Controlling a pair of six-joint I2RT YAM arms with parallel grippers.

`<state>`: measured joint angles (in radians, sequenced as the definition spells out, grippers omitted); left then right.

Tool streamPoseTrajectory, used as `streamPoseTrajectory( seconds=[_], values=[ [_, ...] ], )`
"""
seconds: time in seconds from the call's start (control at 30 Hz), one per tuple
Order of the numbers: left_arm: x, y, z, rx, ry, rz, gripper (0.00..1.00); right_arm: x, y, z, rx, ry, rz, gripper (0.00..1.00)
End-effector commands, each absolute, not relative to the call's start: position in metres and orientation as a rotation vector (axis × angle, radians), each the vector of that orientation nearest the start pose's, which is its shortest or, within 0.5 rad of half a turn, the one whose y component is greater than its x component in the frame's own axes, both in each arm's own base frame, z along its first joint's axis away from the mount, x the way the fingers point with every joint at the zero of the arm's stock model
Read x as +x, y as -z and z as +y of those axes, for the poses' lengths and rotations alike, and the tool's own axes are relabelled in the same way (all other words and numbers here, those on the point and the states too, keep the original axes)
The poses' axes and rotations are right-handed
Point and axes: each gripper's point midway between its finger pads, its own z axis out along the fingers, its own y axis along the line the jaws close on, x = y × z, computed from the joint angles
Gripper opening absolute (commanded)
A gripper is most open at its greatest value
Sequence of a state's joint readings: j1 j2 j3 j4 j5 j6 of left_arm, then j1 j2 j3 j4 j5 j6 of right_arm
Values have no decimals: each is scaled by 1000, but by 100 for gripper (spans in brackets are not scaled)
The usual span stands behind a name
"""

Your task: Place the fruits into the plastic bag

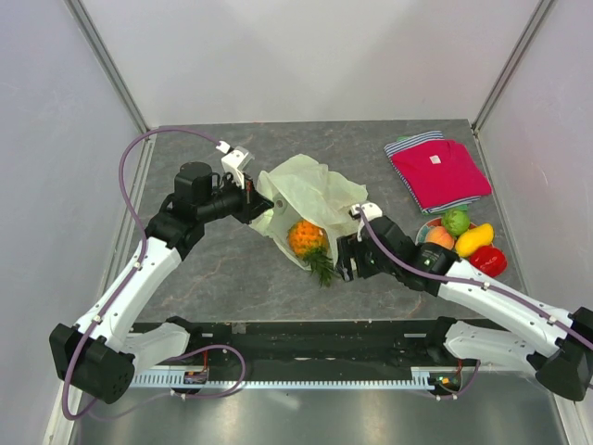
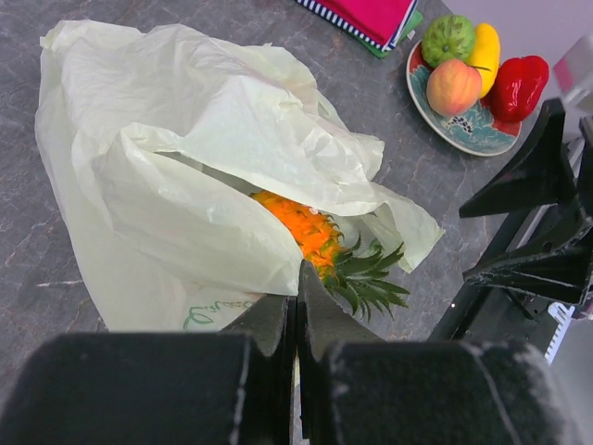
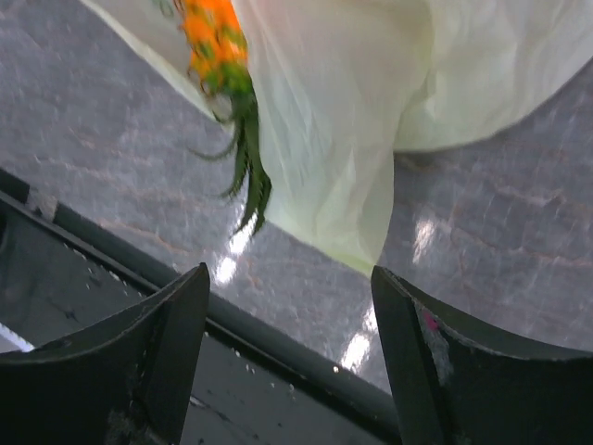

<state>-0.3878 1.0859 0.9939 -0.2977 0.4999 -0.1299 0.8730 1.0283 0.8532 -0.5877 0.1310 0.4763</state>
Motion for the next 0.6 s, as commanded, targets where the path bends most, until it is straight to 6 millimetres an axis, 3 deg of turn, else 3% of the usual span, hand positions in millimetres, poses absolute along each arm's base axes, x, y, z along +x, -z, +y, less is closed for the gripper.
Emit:
streamPoseTrajectory(
  seconds=[0.0, 0.13, 0.4, 0.5, 0.57],
  values=[
    [286, -279, -212, 561, 832, 1869, 2, 162, -139, 213, -422, -594, 2422, 78],
    [287, -277, -212, 560, 833, 1874, 2, 164, -128, 210, -442, -582, 2393, 79],
    [289, -273, -212, 560, 825, 1886, 2, 193, -112, 210, -496, -438, 2316, 79],
    [290, -272, -212, 561, 821, 1889, 2, 204, -110, 213, -520, -401, 2271, 73],
    [290, -270, -212, 563, 818, 1895, 2, 210, -108, 219, -541, -402, 2254, 61]
  ],
)
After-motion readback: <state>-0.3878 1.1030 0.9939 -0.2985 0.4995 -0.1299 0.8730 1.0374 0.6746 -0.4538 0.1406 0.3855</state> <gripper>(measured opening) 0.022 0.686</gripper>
